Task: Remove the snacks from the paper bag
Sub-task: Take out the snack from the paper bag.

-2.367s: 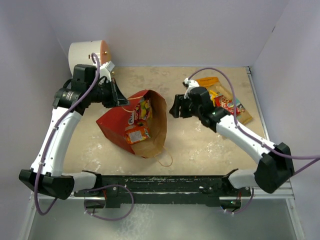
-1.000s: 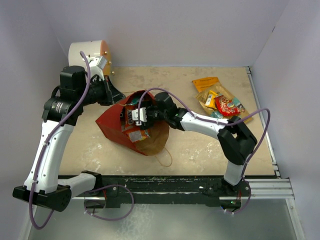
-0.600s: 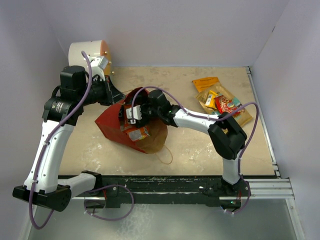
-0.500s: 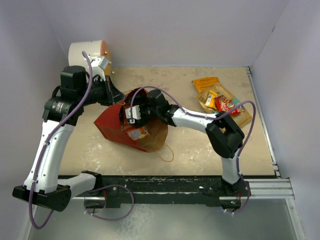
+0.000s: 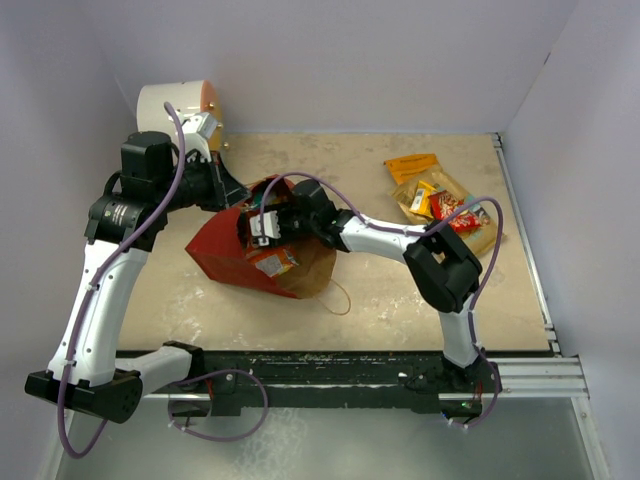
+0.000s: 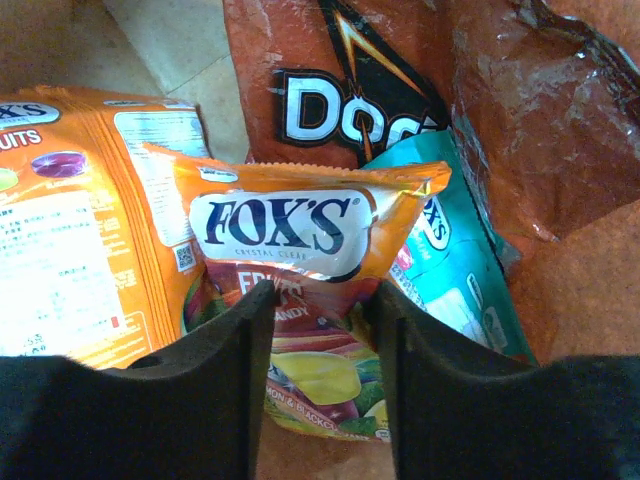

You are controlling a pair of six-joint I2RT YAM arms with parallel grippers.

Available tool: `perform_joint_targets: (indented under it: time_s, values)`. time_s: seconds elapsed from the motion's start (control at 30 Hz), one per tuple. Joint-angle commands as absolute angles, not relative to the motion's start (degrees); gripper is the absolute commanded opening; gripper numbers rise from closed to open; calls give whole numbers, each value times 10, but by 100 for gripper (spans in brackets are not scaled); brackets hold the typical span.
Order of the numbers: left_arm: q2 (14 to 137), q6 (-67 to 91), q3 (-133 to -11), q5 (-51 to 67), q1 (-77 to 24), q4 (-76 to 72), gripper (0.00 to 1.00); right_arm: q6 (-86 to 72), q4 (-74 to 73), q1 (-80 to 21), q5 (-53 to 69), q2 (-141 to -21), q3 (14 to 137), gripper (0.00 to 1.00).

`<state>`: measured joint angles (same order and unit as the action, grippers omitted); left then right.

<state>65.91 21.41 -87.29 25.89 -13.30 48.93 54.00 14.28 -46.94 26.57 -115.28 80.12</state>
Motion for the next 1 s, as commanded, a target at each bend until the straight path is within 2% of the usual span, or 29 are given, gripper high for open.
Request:
perform_joint_targets:
  time_s: [0.0, 0.2, 0.3, 0.53, 0.97]
  values:
    - [652, 208, -877, 257, -136, 474, 0, 532, 141, -470, 282, -1139, 791, 39]
    - [650, 207, -874, 245, -136, 480, 0, 528, 134, -470, 276, -1133, 788, 9]
    - [649, 204, -876, 236, -136, 485, 0, 518, 129, -470, 278, -1125, 791, 0]
    - [653, 214, -879, 206, -135, 501, 0, 499, 116, -472, 281, -1062, 757, 0]
    - [676, 261, -874, 191, -135, 516, 0, 401, 131, -471, 295, -841, 622, 0]
